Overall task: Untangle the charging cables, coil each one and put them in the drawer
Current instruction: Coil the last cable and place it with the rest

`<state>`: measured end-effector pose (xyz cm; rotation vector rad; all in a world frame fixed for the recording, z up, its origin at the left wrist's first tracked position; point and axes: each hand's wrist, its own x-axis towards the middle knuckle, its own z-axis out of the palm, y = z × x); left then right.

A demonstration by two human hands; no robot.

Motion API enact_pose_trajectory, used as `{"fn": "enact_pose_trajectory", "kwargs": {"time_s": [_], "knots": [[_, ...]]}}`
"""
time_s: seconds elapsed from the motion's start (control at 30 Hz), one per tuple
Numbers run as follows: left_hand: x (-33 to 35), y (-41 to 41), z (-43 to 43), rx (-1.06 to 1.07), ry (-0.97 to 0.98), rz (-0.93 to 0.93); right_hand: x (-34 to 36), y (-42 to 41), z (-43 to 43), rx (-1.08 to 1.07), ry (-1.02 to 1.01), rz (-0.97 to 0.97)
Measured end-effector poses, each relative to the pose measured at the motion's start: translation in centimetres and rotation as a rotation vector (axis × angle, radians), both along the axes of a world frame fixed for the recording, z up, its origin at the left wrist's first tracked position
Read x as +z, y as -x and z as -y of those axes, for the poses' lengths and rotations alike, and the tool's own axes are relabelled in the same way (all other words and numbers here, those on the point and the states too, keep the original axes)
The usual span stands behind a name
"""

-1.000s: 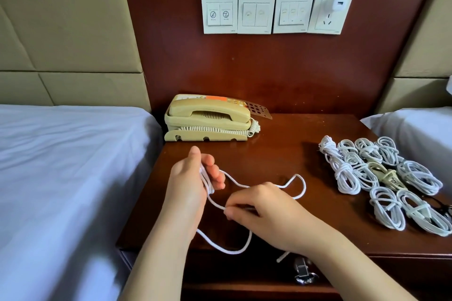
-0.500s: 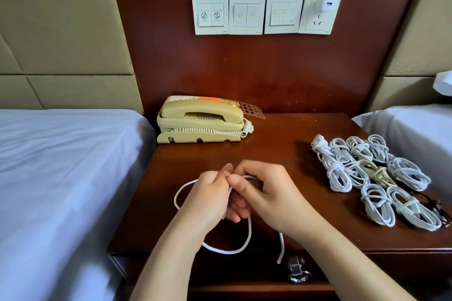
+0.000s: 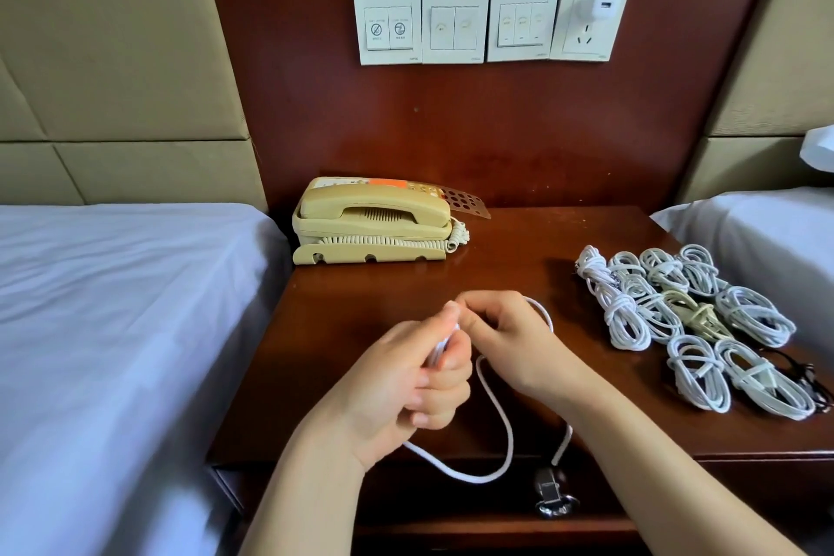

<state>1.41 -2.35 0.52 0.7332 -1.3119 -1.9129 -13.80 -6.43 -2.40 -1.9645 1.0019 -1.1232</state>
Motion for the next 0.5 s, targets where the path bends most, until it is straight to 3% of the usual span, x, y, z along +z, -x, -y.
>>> {"fn": "enact_pose_trajectory", "kwargs": {"time_s": [0.33, 0.5], "knots": [[0.4, 0.1, 1.2, 0.409, -0.192, -0.296, 0.3, -1.4, -2.1, 0.103, -0.044, -0.385], [-0.2, -0.2, 2.3, 0.657, -0.12, -0.167, 1.0, -2.3, -3.9, 0.177, -0.004, -0.532]]}}
